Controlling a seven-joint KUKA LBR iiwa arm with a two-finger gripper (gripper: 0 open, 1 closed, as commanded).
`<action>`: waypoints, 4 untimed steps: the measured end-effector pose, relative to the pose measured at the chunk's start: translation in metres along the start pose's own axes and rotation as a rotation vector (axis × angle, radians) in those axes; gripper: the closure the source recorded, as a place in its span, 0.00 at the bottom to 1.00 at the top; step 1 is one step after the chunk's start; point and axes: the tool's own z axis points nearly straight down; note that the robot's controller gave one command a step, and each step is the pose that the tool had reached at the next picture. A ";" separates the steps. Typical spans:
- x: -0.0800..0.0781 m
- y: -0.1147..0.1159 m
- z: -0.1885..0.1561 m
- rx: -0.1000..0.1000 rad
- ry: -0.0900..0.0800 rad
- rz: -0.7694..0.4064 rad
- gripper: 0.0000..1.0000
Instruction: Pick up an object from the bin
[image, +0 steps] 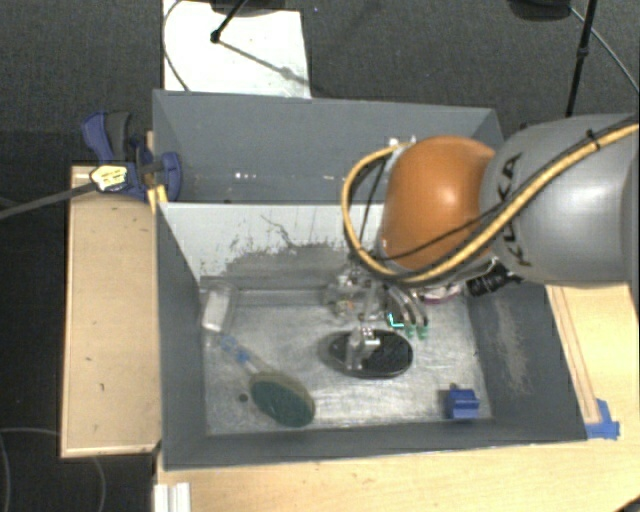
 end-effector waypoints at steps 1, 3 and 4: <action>-0.028 -0.044 0.096 -0.007 -0.015 -0.196 0.00; -0.025 -0.113 0.097 0.001 -0.018 -0.441 1.00; -0.032 -0.124 -0.048 0.005 -0.013 -0.649 1.00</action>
Offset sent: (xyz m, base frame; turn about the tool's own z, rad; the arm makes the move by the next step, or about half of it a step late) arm 0.0237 -0.0489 -0.1027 -0.1918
